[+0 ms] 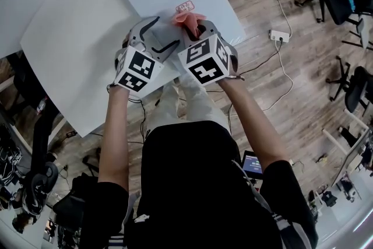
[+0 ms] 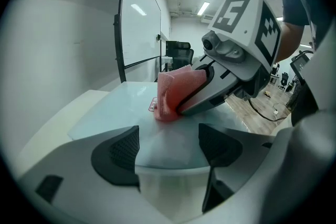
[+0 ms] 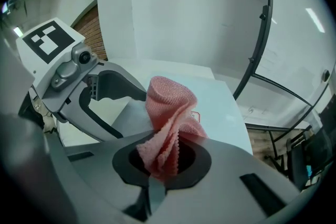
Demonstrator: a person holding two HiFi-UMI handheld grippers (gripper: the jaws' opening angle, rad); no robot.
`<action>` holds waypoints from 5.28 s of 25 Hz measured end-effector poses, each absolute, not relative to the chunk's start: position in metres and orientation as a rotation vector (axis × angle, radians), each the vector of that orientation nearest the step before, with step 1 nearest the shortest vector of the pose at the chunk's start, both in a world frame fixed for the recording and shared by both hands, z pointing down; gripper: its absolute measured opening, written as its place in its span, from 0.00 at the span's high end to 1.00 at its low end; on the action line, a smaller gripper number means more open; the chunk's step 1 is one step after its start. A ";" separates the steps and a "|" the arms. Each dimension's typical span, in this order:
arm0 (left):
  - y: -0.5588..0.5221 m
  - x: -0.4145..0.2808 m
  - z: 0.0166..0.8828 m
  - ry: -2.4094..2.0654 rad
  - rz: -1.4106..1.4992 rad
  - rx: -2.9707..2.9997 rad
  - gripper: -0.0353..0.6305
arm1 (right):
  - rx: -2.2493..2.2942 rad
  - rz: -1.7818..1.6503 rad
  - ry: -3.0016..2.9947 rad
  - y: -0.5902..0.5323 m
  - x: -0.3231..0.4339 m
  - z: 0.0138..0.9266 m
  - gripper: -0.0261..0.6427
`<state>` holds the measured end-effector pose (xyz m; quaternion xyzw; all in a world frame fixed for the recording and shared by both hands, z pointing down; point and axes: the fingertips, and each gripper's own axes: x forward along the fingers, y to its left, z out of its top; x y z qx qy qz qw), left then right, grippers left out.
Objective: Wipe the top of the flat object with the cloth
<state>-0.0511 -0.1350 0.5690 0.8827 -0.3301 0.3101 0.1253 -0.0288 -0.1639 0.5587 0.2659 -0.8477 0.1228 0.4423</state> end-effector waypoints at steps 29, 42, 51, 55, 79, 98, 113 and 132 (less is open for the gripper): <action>-0.135 -0.054 0.568 -0.969 0.880 2.585 0.43 | 0.830 0.413 -2.075 -0.217 0.005 0.560 0.89; -0.136 -0.052 0.568 -0.963 0.876 2.587 0.43 | 0.918 0.435 -2.032 -0.238 0.027 0.562 0.89; -0.136 -0.051 0.569 -0.968 0.877 2.587 0.43 | 0.896 0.429 -2.057 -0.240 0.011 0.561 0.89; -0.135 -0.050 0.570 -0.970 0.879 2.587 0.43 | 0.853 0.407 -2.078 -0.234 -0.006 0.561 0.89; -0.135 -0.049 0.569 -0.978 0.869 2.590 0.43 | 0.622 0.333 -2.159 -0.206 -0.072 0.559 0.89; -0.133 -0.051 0.569 -0.980 0.892 2.586 0.43 | 0.856 0.397 -2.067 -0.271 -0.001 0.561 0.89; -0.137 -0.053 0.569 -0.989 0.890 2.528 0.43 | 0.911 0.506 -2.109 -0.268 0.012 0.551 0.89; -0.155 -0.060 0.416 -1.257 0.422 2.524 0.56 | 0.912 0.425 -2.299 -0.230 -0.001 0.431 0.89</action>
